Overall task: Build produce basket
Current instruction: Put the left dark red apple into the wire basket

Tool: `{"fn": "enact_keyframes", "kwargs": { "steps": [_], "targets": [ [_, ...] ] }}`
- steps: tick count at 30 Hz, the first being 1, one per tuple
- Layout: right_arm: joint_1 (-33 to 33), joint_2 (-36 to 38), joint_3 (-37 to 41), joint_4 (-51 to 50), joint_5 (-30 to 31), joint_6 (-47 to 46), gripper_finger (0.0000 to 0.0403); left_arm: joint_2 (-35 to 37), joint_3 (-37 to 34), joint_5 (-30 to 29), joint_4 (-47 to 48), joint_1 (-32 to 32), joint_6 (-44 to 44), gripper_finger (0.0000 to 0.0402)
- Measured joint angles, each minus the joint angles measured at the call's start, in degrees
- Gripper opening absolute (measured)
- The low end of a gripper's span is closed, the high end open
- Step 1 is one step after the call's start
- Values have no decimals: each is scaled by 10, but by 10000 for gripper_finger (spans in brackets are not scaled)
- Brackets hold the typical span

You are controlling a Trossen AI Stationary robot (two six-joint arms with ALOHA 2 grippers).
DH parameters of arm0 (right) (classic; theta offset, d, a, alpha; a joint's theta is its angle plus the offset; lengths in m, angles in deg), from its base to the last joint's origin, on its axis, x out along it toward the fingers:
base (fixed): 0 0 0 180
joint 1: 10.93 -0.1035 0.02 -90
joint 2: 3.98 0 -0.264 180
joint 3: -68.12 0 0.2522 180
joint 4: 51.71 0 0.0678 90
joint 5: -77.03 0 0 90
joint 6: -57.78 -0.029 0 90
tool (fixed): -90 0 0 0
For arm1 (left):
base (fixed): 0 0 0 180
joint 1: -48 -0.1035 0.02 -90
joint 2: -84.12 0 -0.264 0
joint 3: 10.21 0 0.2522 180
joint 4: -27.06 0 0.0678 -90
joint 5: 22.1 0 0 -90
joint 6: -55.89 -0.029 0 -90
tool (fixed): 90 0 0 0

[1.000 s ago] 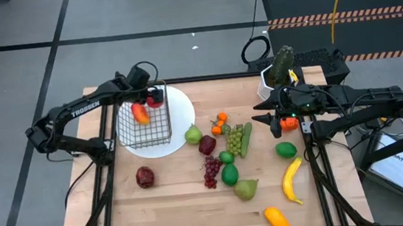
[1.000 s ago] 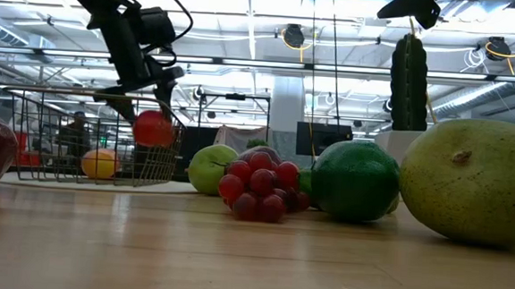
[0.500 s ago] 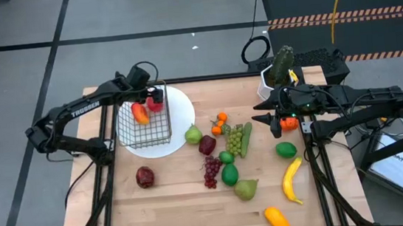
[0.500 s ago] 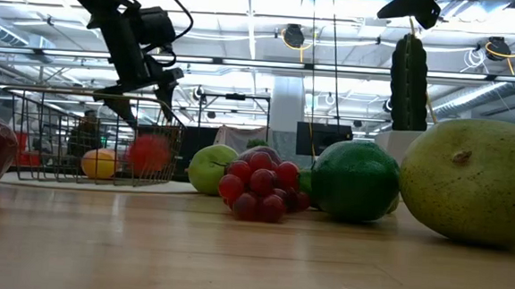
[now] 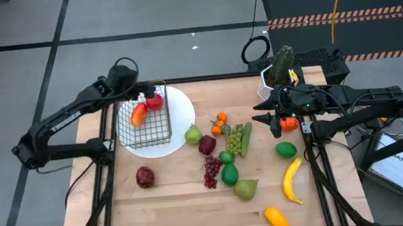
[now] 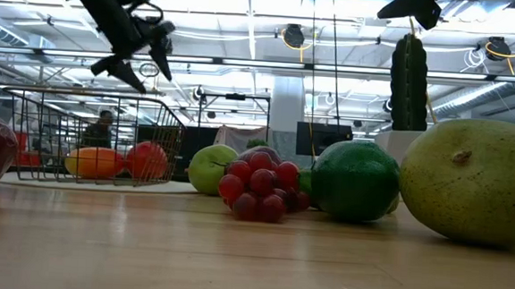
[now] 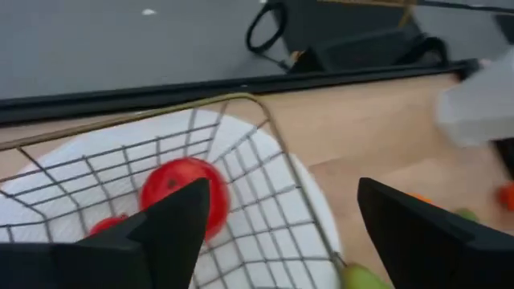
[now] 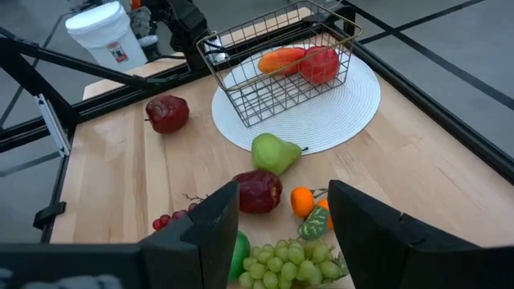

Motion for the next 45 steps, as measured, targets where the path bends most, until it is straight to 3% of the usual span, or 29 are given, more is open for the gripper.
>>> {"fn": "enact_keyframes", "kwargs": {
  "steps": [11,23,32,45],
  "targets": [
    [0,0,0,-16,-2,-93,185,67,0,55,26,72,23,239],
    [0,0,0,-80,-2,-149,185,67,0,29,14,186,57,191],
    [0,0,0,-95,-2,-149,185,67,0,5,-50,239,53,184],
    [0,0,0,-108,-2,-151,185,66,0,-16,-52,323,54,184]
  ]
}}
